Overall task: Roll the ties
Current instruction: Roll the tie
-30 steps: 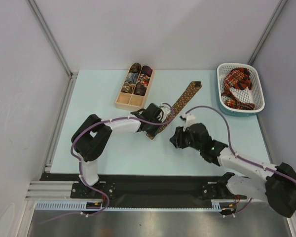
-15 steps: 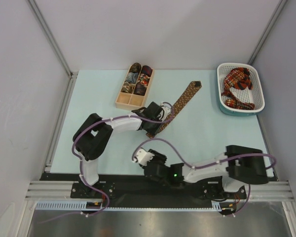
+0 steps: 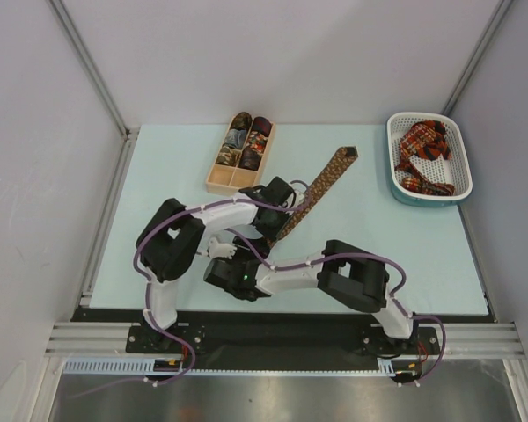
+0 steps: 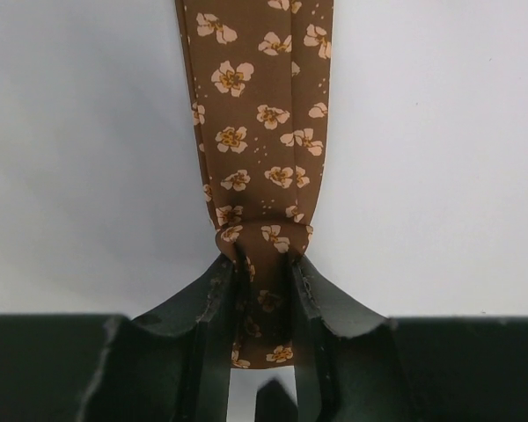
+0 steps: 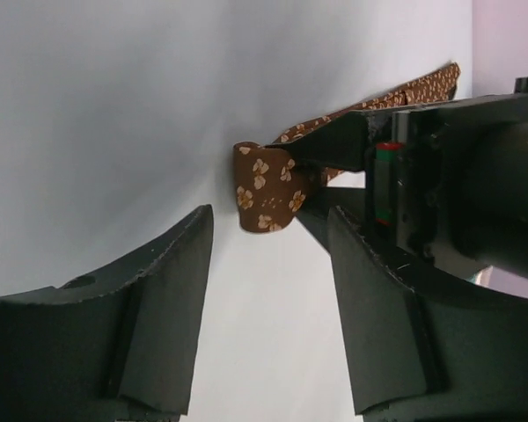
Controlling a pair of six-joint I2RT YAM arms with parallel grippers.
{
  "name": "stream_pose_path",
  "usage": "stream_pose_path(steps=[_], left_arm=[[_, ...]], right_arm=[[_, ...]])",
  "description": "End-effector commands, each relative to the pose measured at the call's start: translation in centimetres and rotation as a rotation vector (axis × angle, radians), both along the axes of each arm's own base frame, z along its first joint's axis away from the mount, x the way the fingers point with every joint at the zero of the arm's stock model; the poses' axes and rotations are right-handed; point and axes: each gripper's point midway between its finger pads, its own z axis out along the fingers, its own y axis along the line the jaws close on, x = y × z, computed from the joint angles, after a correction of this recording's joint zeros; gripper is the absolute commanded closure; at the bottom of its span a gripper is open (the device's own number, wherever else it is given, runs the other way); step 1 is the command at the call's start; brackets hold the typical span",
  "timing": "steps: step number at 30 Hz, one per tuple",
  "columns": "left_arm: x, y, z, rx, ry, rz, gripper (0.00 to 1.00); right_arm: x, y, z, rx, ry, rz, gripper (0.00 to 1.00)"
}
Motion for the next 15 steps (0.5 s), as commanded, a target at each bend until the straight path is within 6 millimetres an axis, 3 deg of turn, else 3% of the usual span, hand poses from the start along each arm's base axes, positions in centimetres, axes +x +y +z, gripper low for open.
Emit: stream_pose_path(steps=[1, 15], left_arm=[[-3.1, 2.5, -1.5, 0.12, 0.169, 0.022, 0.69], [-3.4, 2.2, -1.6, 0.159, 0.242, 0.011, 0.68]], right_arm=[[1.1, -1.2, -0.1, -0.091, 0.011, -0.037, 0.41], [2.7, -1.8, -4.1, -0.198, 0.071, -0.029, 0.44]])
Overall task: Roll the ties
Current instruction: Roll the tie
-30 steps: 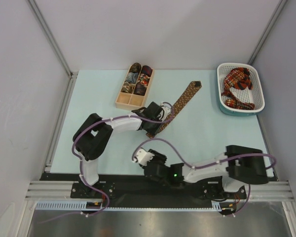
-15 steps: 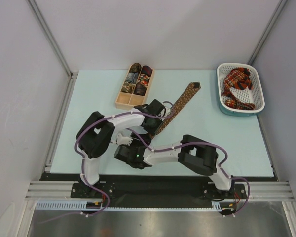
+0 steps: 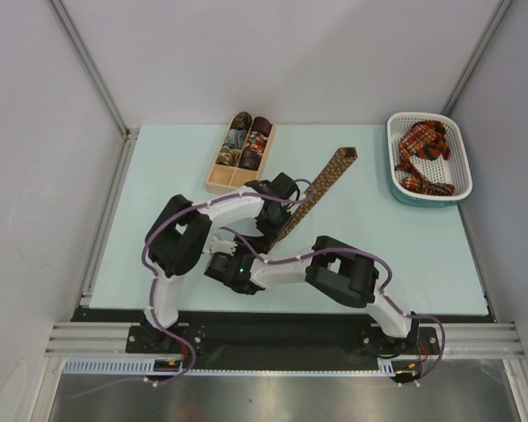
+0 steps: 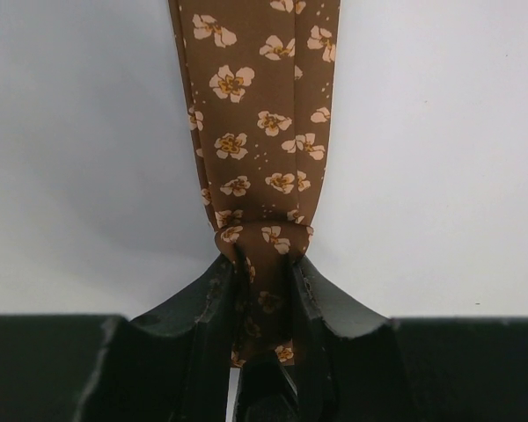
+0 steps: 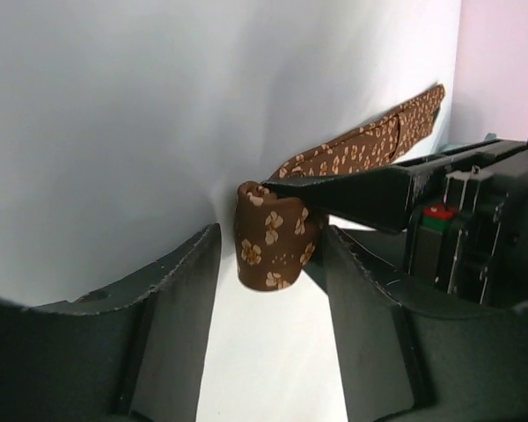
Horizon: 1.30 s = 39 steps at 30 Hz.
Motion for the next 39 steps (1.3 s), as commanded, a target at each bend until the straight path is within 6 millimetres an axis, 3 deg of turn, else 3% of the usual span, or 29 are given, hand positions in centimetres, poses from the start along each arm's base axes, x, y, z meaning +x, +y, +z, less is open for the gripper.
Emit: stream_pose_path(steps=[1, 9, 13, 17, 19, 22, 26, 30, 39], left_arm=[[-3.0, 1.9, -1.5, 0.089, 0.151, 0.005, 0.68], [-2.7, 1.7, -1.1, 0.104, 0.164, -0.006, 0.68], [-2.6, 1.6, -1.1, 0.103, 0.167, -0.006, 0.68], [-2.6, 1.5, -1.1, 0.102, 0.166, -0.008, 0.68], [-2.6, 1.5, -1.0, 0.1, 0.163, -0.009, 0.67], [-2.4, 1.5, -0.8, 0.097, 0.155, -0.01, 0.66], [-2.1, 1.1, -0.4, 0.081, 0.139, -0.012, 0.64], [-1.3, 0.2, 0.7, 0.038, 0.104, -0.012, 0.54], [1.5, -2.3, 6.0, -0.092, -0.039, -0.019, 0.31]], right_arm=[[0.5, -0.3, -1.9, -0.05, 0.039, 0.0, 0.44], [0.5, -2.1, -4.5, -0.139, 0.091, -0.024, 0.5], [0.7, -3.4, -6.0, -0.166, 0.127, -0.06, 0.6], [0.7, -4.0, -6.6, -0.165, 0.148, -0.076, 0.78], [0.7, -3.8, -6.6, -0.151, 0.153, -0.075, 0.84], [0.7, -3.2, -6.3, -0.123, 0.156, -0.066, 1.0], [0.8, -2.8, -6.2, -0.105, 0.161, -0.059, 1.0], [0.7, -2.4, -5.9, -0.094, 0.162, -0.047, 1.0], [0.7, -1.9, -5.7, -0.071, 0.173, -0.036, 1.0]])
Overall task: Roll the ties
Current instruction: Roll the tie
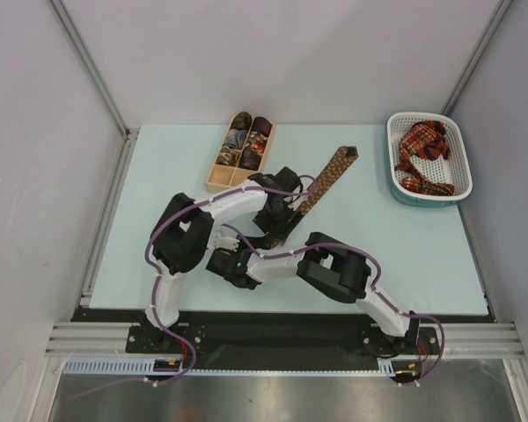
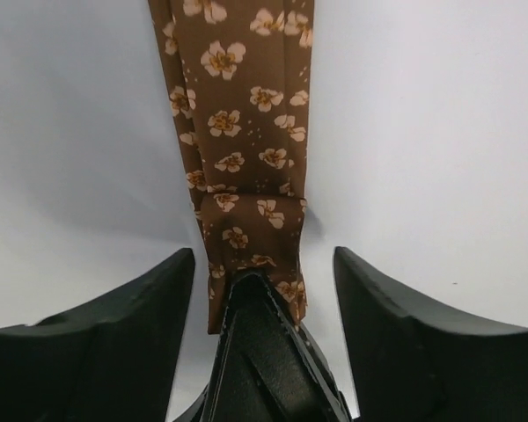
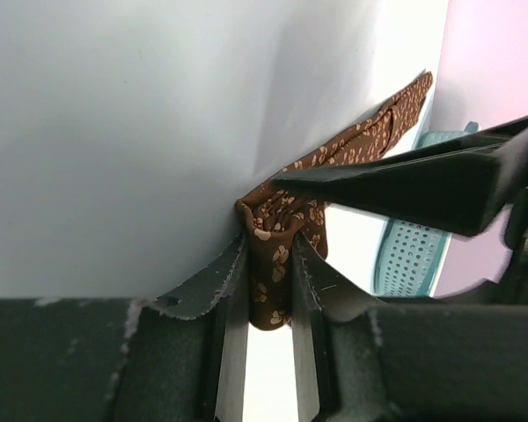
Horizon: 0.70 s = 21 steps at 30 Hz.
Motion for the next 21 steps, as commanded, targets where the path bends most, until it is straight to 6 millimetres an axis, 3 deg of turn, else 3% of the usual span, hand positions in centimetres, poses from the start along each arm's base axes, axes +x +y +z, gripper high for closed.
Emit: stream_pose_path(steps=[1, 5, 6, 8, 12, 13, 14, 18, 19, 21], left_arm=[[1.9, -2.0, 5.8, -0.134, -0.111, -0.007, 0.28], [3.7, -1.4, 9.0, -0.223, -0.198, 0.06, 0.21], [4.5, -0.5, 11.0, -0.256, -0.245, 0.096, 0.19], [5.2, 0.5, 11.9, -0.305, -0.294, 0.158, 0.17], [7.4, 4.8, 14.9, -0.447, -0.392, 0.353, 0.06], [6.6, 6.1, 15.3, -0.486, -0.393, 0.416, 0.04], [7.9, 7.4, 16.4, -0.55, -0.426, 0.481, 0.0], [8.4, 12.3, 17.8, -0.632, -0.503, 0.656, 0.0], [8.1, 13.3, 17.0, -0.627, -0.503, 0.69, 0.0], [8.4, 15.3, 18.3, -0.683, -0.545, 0.766, 0.0]], right_arm=[[-1.2, -0.4, -4.1, 0.036, 0.178, 0.013, 1.0], [-1.2, 0.1, -3.4, 0.071, 0.187, 0.024, 1.0], [-1.3, 0.3, -2.9, 0.084, 0.185, 0.028, 1.0], [-1.3, 0.6, -2.5, 0.104, 0.19, 0.031, 1.0], [-1.6, 1.2, -1.3, 0.166, 0.22, 0.046, 1.0], [-1.6, 1.4, -0.7, 0.192, 0.225, 0.05, 1.0], [-2.1, 1.6, -0.7, 0.21, 0.255, 0.065, 1.0], [-2.8, 2.7, 1.1, 0.307, 0.317, 0.101, 1.0], [-2.9, 3.0, 1.8, 0.354, 0.345, 0.106, 1.0], [-3.2, 3.2, 2.4, 0.398, 0.376, 0.113, 1.0]])
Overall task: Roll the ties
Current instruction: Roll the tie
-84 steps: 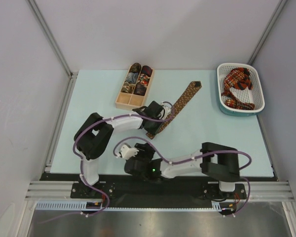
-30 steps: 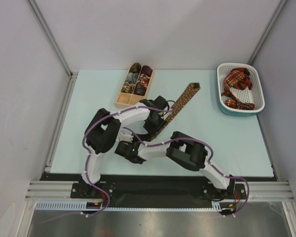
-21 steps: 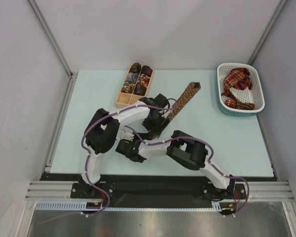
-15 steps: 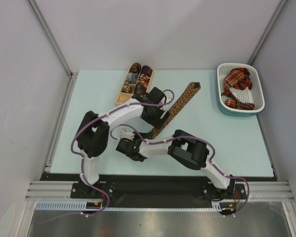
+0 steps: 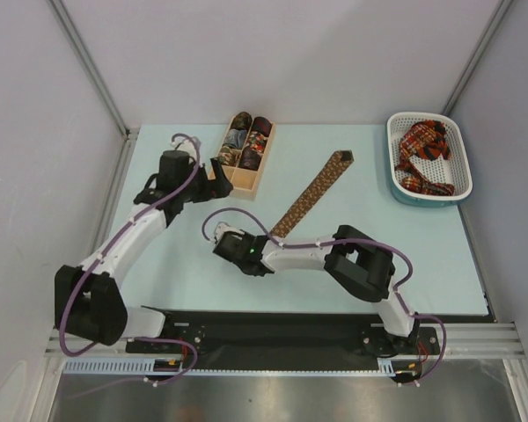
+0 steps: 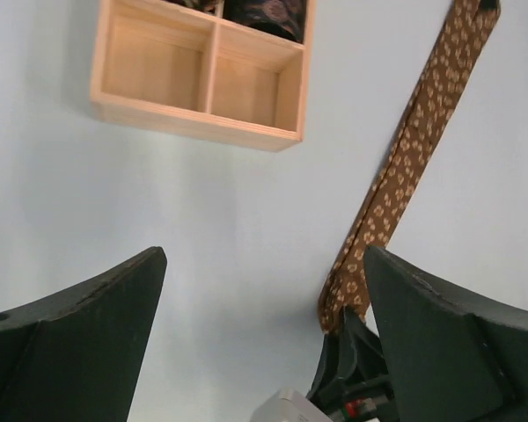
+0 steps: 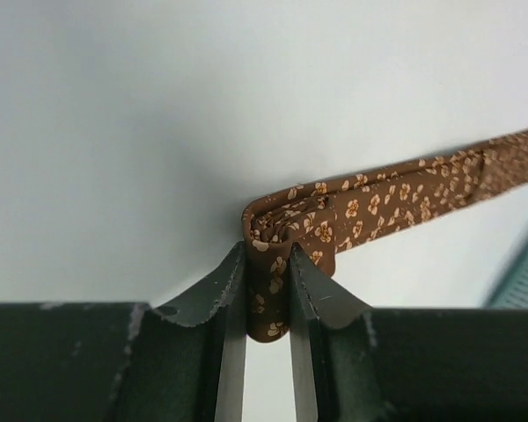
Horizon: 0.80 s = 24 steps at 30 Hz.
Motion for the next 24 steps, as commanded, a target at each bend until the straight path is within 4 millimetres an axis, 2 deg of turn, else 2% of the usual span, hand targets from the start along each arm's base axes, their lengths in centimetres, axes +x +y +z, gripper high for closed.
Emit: stream_pose_path(steps=[1, 3, 4, 6, 7, 9, 10, 12, 13, 16, 17, 20, 23, 24], left_arm=[[0.3, 0.9, 1.9, -0.17, -0.072, 0.082, 0.0], [0.5, 2.3, 2.5, -0.22, -0.102, 0.127, 0.0], [0.2, 2.7, 1.4, -0.226, -0.084, 0.139, 0.0], [0.1, 3.6, 1.4, -0.248, -0.096, 0.175, 0.0], [-0.2, 3.9, 0.6, -0.249, -0.08, 0.19, 0.0], [-0.5, 4.6, 0.4, -0.239, -0.092, 0.226, 0.0], [-0.7, 5.1, -0.2, -0.226, -0.09, 0.251, 0.0], [-1.0, 5.3, -0.4, -0.222, -0.096, 0.257, 0.0], [-1.2, 5.4, -0.6, -0.225, -0.103, 0.26, 0.0], [-1.7, 5.0, -1.6, -0.234, -0.093, 0.237, 0.0], [-1.5, 4.5, -1.4, -0.246, -0.116, 0.216, 0.0], [-1.8, 3.5, -2.5, -0.193, -0.129, 0.196, 0.0], [-2.6, 0.9, -3.9, -0.137, -0.12, 0.122, 0.0], [-2.6, 0.2, -3.8, -0.134, -0.142, 0.09, 0.0]], right_arm=[[-2.0, 2.4, 1.5, 0.202, 0.16, 0.041, 1.0], [-1.7, 2.4, 2.6, 0.266, 0.191, 0.032, 1.0], [-1.7, 2.5, 2.9, 0.293, 0.21, 0.03, 1.0], [-1.8, 2.6, 3.6, 0.366, 0.264, 0.027, 1.0], [-2.1, 2.9, 3.7, 0.4, 0.303, 0.04, 1.0], [-1.6, 2.5, 4.2, 0.457, 0.342, 0.018, 1.0], [-2.0, 2.9, 4.3, 0.498, 0.391, 0.03, 1.0], [-1.5, 2.3, 4.7, 0.553, 0.437, 0.016, 1.0], [-2.1, 2.7, 4.8, 0.593, 0.503, 0.038, 1.0], [-2.0, 2.5, 5.2, 0.688, 0.63, 0.029, 1.0], [-1.9, 2.5, 5.4, 0.713, 0.657, 0.027, 1.0], [-1.5, 2.2, 5.7, 0.801, 0.767, 0.016, 1.0], [-1.1, 1.8, 6.0, 0.88, 0.878, 0.006, 1.0], [-0.9, 1.7, 6.2, 0.901, 0.904, 0.006, 1.0]])
